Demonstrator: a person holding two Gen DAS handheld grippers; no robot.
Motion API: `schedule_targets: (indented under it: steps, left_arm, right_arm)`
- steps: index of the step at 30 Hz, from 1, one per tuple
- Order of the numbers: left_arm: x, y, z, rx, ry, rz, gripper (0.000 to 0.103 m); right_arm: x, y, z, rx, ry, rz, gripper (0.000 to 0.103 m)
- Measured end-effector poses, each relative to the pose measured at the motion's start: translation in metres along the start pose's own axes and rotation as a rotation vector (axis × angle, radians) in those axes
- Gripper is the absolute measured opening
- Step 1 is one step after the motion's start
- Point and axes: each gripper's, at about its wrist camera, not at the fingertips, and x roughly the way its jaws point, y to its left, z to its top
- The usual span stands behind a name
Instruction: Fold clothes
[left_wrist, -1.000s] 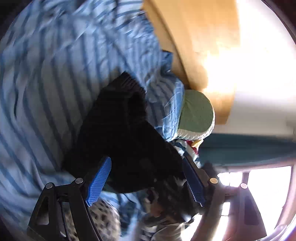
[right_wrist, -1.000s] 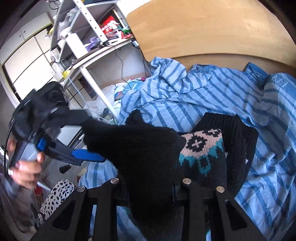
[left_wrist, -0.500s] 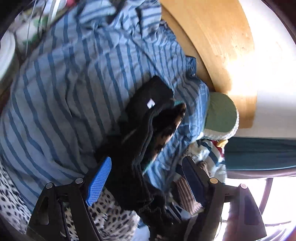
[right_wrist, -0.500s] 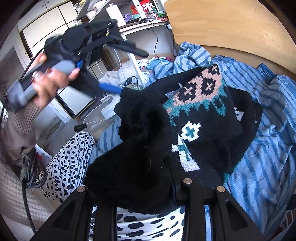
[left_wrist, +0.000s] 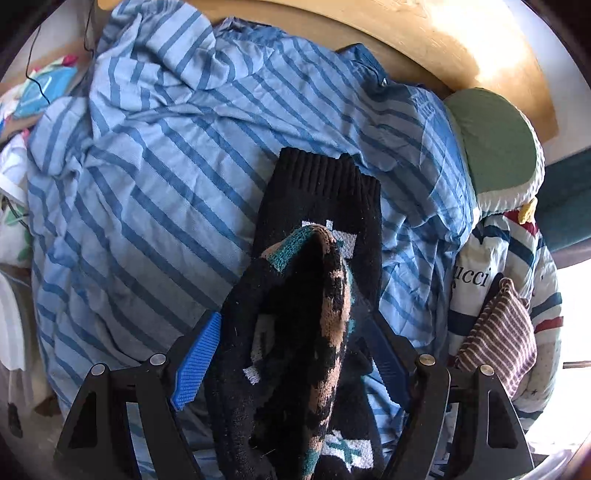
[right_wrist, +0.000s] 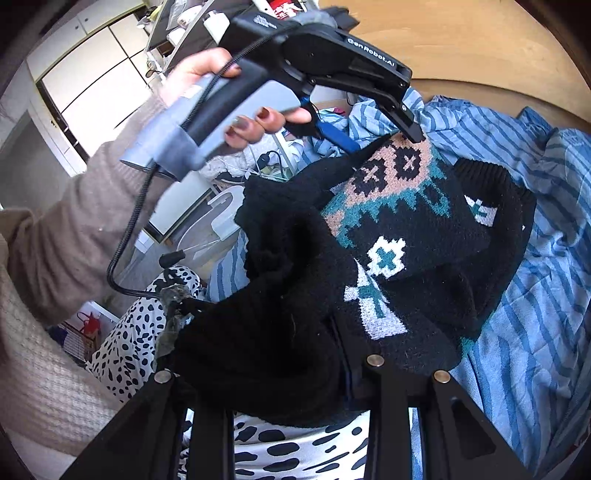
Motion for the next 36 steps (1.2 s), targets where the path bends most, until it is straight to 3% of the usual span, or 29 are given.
schedule_targets:
  steps: [2, 3, 4, 5, 6, 10, 12, 17, 21, 24, 25, 27, 28, 31, 33, 36]
  left_arm:
    - [0.002, 0.002, -0.004, 0.002, 0.022, 0.005, 0.074]
    - [0.004, -0.002, -0.007, 0.024, 0.016, 0.042, 0.056]
    - [0.006, -0.006, -0.011, 0.045, 0.009, 0.079, 0.045]
    - [0.007, -0.009, -0.014, 0.067, 0.002, 0.116, 0.023]
    - [0.005, -0.017, -0.022, 0.124, -0.017, 0.081, 0.016]
    - [-0.008, -0.044, -0.052, 0.263, -0.036, -0.015, 0.016]
    - [-0.013, -0.056, -0.070, 0.322, -0.002, -0.067, 0.016]
    - [-0.018, -0.075, -0.118, 0.489, 0.052, -0.128, 0.016]
    - [-0.014, -0.070, -0.145, 0.521, 0.134, -0.206, 0.015]
    - [-0.009, -0.060, -0.149, 0.459, 0.152, -0.277, 0.015]
    - [-0.008, -0.058, -0.150, 0.439, 0.151, -0.298, 0.015]
    - [-0.006, -0.053, -0.151, 0.398, 0.149, -0.340, 0.015]
    - [-0.005, -0.052, -0.153, 0.390, 0.148, -0.355, 0.015]
    - [-0.005, -0.052, -0.160, 0.396, 0.135, -0.367, 0.015]
    - [-0.005, -0.048, -0.162, 0.373, 0.128, -0.383, 0.015]
    - [-0.008, -0.037, -0.165, 0.342, 0.116, -0.422, 0.015]
  right_arm:
    - [-0.001, -0.003, 0.000, 0.021, -0.005, 0.006, 0.034]
    - [-0.001, -0.004, 0.000, 0.031, -0.007, 0.009, 0.034]
    - [-0.002, -0.005, 0.000, 0.038, -0.010, 0.008, 0.034]
    - [-0.002, -0.003, 0.000, 0.038, -0.010, 0.003, 0.034]
    - [-0.002, -0.002, 0.000, 0.037, -0.010, -0.003, 0.034]
    - [0.002, 0.011, 0.000, 0.013, 0.016, -0.019, 0.034]
    - [0.001, 0.015, -0.001, 0.016, 0.024, -0.029, 0.036]
    - [-0.034, 0.001, 0.006, 0.194, -0.020, 0.006, 0.061]
    - [-0.092, -0.006, 0.015, 0.273, -0.221, 0.124, 0.073]
    - [-0.116, -0.023, 0.029, 0.345, -0.341, 0.132, 0.077]
    - [-0.115, -0.032, 0.040, 0.382, -0.326, 0.077, 0.076]
    - [-0.100, -0.043, 0.061, 0.397, -0.265, -0.060, 0.064]
    - [-0.088, -0.047, 0.073, 0.396, -0.235, -0.107, 0.052]
    - [-0.043, -0.049, 0.109, 0.372, -0.133, -0.206, 0.035]
    - [-0.010, -0.047, 0.133, 0.348, -0.062, -0.259, 0.033]
    - [0.019, -0.039, 0.120, 0.333, 0.089, -0.261, 0.031]
